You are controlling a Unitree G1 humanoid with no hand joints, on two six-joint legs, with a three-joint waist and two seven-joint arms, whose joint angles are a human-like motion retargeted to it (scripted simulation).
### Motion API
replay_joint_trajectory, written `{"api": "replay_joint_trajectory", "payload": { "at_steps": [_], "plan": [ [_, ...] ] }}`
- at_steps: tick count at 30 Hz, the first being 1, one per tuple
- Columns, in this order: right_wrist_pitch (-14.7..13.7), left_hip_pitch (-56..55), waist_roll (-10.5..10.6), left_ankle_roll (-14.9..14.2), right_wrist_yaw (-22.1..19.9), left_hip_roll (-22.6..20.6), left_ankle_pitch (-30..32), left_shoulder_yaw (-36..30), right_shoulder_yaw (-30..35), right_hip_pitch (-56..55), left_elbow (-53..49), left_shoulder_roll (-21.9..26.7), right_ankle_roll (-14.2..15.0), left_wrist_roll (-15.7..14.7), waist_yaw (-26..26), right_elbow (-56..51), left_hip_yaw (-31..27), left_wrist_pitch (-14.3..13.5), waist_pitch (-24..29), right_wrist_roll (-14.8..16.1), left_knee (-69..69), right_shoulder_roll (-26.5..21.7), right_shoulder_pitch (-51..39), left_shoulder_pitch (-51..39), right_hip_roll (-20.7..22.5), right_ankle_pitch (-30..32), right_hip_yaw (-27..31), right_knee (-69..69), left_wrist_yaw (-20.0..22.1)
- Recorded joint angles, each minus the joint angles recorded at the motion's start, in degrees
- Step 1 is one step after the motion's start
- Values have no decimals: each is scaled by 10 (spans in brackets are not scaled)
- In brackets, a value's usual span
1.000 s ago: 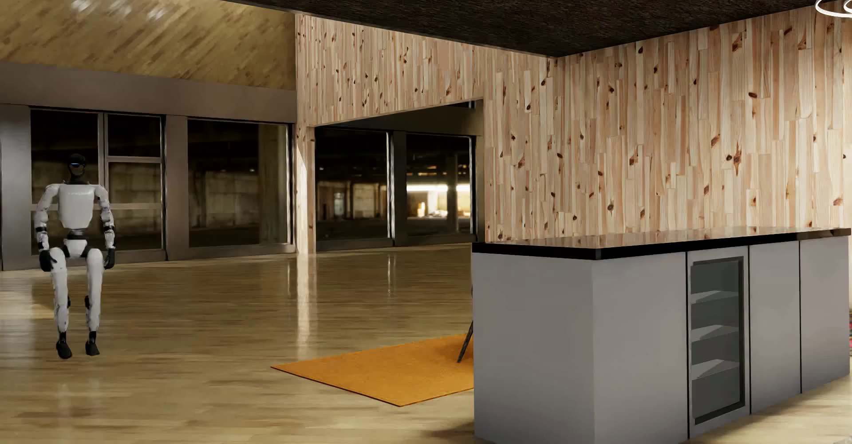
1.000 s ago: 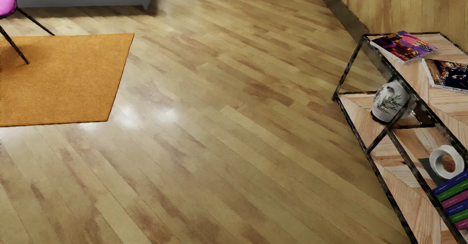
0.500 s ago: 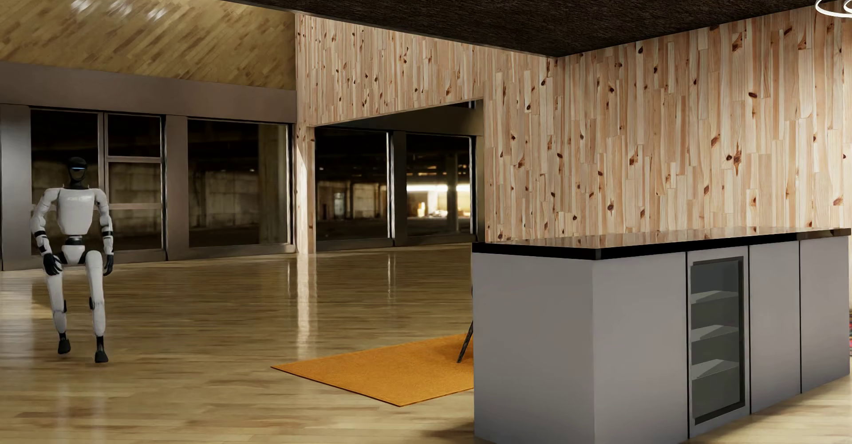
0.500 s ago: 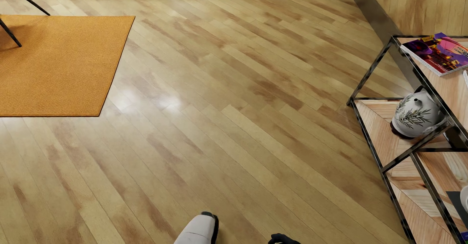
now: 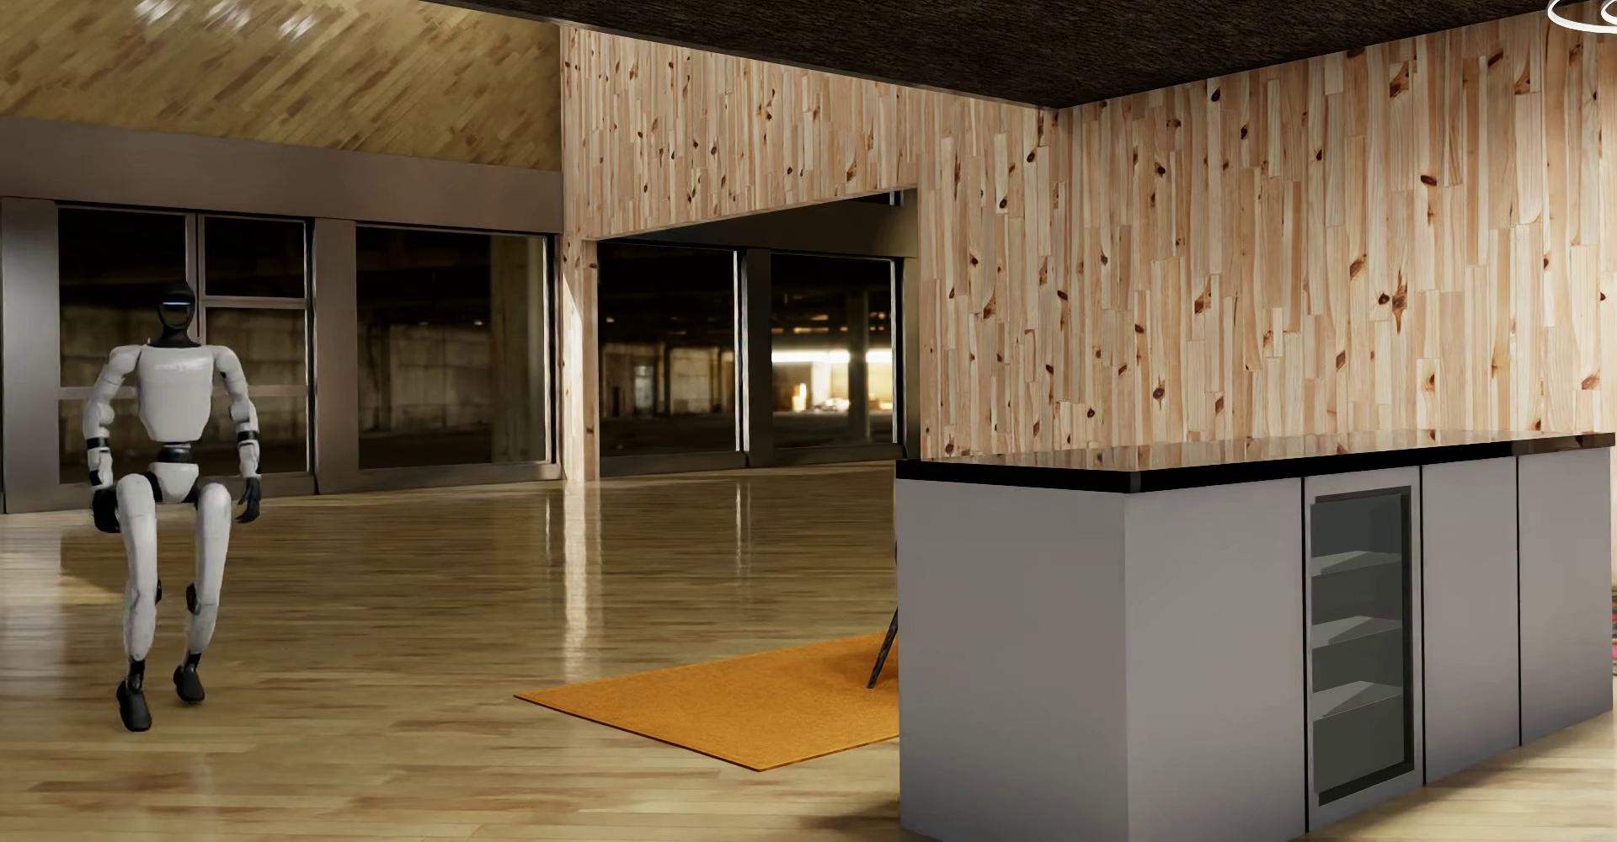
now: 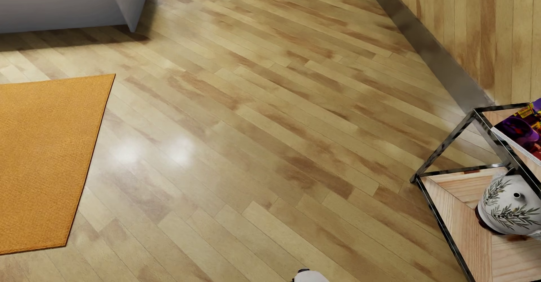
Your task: Circle the counter
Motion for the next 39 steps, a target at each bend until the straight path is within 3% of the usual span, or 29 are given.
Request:
{"api": "replay_joint_trajectory", "payload": {
  "at_steps": [2, 3, 4, 5, 6, 7, 8, 9, 11, 13, 15, 17, 18, 19, 20, 21, 22, 23, 24, 25, 27, 30, 31, 32, 34, 35, 37, 38, 39],
  "plan": [
    [0, 70, 2, 0, 0, 4, -28, 6, -3, -42, -28, 11, 0, 0, -31, -6, 0, 0, -9, 0, -23, -2, 8, -20, -8, -165, 0, -132, 0],
    [0, 94, 6, 0, 0, 10, -34, 7, -4, -53, -32, 14, 0, 0, -45, -7, 0, 0, -10, 0, -20, -4, 10, -31, -17, -221, 0, -135, 0],
    [0, 109, 8, 0, 0, 15, -26, 14, -7, -64, -28, 12, 0, 0, -60, -5, 0, 0, -10, 0, -8, -3, 12, -37, -22, -177, 0, -121, 0],
    [0, 123, 12, 0, 0, 26, 4, 23, -4, -85, -18, 9, 0, 0, -74, 0, 0, 0, -10, 0, 18, -1, 14, -32, -13, -74, 0, -100, 0],
    [0, 111, 24, 0, 0, 43, 70, 32, -4, -98, -4, 1, 0, 0, -75, 10, 0, 0, -17, 0, 67, 2, 13, -25, -2, 9, 0, -53, 0],
    [0, 89, 35, 0, 0, 57, 158, 31, 2, -88, 18, -6, 0, 0, -58, 23, 0, 0, -23, 0, 146, 3, 11, -16, 20, 35, 0, -17, 0],
    [0, 42, 36, 0, 0, 63, 224, 20, 10, -63, 35, -6, 0, 0, -35, 31, 0, 0, -28, 0, 252, 6, 5, -5, 43, 26, 0, 1, 0],
    [0, -22, 38, 0, 0, 75, 223, 13, -5, -27, 39, -6, 0, 0, -14, 35, 0, 0, -32, 0, 363, 11, -1, 6, 66, -1, 0, 1, 0],
    [0, -128, 24, 0, 0, 69, 98, 5, -28, 95, 49, -7, 0, 0, 41, 29, 0, 0, -23, 0, 465, 12, -20, 23, 78, -86, 0, -47, 0],
    [0, -221, -5, 0, 0, 56, 54, 5, -31, 211, 59, -4, 0, 0, 113, -10, 0, 0, -22, 0, 398, -1, -40, 39, 62, -173, 0, -105, 0],
    [0, -278, -21, 0, 0, 58, 69, 10, -41, 322, 60, 2, 0, 0, 166, -71, 0, 0, -15, 0, 234, -20, -59, 52, 39, -264, 0, -158, 0],
    [0, -320, -20, 0, 0, 71, 111, 17, -67, 395, 64, 0, 0, 0, 192, -103, 0, 0, -27, 0, 40, -31, -86, 62, 30, -339, 0, -179, 0],
    [0, -335, -19, 0, 0, 78, 183, 13, -73, 419, 70, -1, 0, 0, 201, -113, 0, 0, -35, 0, -83, -35, -98, 64, 25, -353, 0, -180, 0],
    [0, -348, -20, 0, 0, 88, 215, 12, -80, 445, 77, -1, 0, 0, 214, -115, 0, 0, -38, 0, -121, -34, -107, 67, 13, -347, 0, -174, 0],
    [0, -361, -25, 0, 0, 89, 124, 12, -97, 469, 85, -2, 0, 0, 228, -119, 0, 0, -37, 0, 10, -31, -106, 70, -8, -320, 0, -159, 0],
    [0, -376, -30, 0, 0, 83, 104, 7, -109, 481, 100, -6, 0, 0, 236, -118, 0, 0, -42, 0, 73, -24, -94, 73, -29, -266, 0, -124, 0],
    [0, -385, -40, 0, 0, 67, 125, 3, -109, 470, 120, -8, 0, 0, 235, -95, 0, 0, -52, 0, 134, -11, -80, 76, -48, -173, 0, -60, 0],
    [0, -372, -50, 0, 0, 42, 117, 2, -111, 441, 139, -10, 0, 0, 226, -62, 0, 0, -51, 0, 181, 3, -69, 73, -60, -67, 0, 39, 0],
    [0, -337, -54, 0, 0, 13, 88, 11, -110, 388, 139, -13, 0, 0, 214, -42, 0, 0, -43, 0, 195, 7, -57, 70, -66, -3, 0, 168, 0],
    [0, -286, -57, 0, 0, -18, 64, 20, -91, 323, 124, -15, 0, 0, 195, -25, 0, 0, -32, 0, 181, 9, -53, 69, -67, -11, 0, 290, 0],
    [0, -173, -34, 0, 0, -25, 51, 20, -76, 202, 86, -14, 0, 0, 129, -5, 0, 0, -22, 0, 123, 21, -38, 58, -27, -81, 0, 375, 0],
    [0, -16, -7, 0, 0, -15, 40, 37, -45, 61, 3, -3, 0, 0, 41, 17, 0, 0, -21, 0, 23, 22, 2, 42, 6, -5, 0, 130, 0],
    [0, 34, 0, 0, 0, -6, 26, 44, -43, 40, -18, 0, 0, 0, 14, 19, 0, 0, -20, 0, 0, 20, 15, 33, 5, -9, 0, 13, 0],
    [0, 65, -5, 0, 0, -8, 8, 52, -40, 12, -34, 6, 0, 0, -2, 19, 0, 0, -26, 0, -10, 20, 21, 18, -5, -80, 0, -83, 0],
    [0, 109, -7, 0, 0, 3, -10, 71, -28, -27, -47, 13, 0, 0, -33, 18, 0, 0, -33, 0, 1, 16, 32, -8, -31, -296, 0, -150, 0],
    [0, 132, -2, 0, 0, 17, 8, 82, -23, -40, -42, 11, 0, 0, -49, 16, 0, 0, -31, 0, 15, 13, 38, -14, -36, -278, 0, -145, 0],
    [0, 140, 22, 0, 0, 58, 138, 98, -20, -70, -18, 2, 0, 0, -54, 27, 0, 0, -40, 0, 99, 12, 46, -2, -8, -60, 0, -78, 0],
    [0, 104, 40, 0, 0, 76, 228, 86, -24, -69, 7, -2, 0, 0, -42, 39, 0, 0, -45, 0, 191, 11, 44, 8, 19, 2, 0, -34, 0],
    [0, 45, 52, 0, 0, 84, 271, 66, -35, -51, 30, -3, 0, 0, -25, 51, 0, 0, -46, 0, 308, 8, 35, 18, 43, 4, 0, -5, 0]
  ]
}}
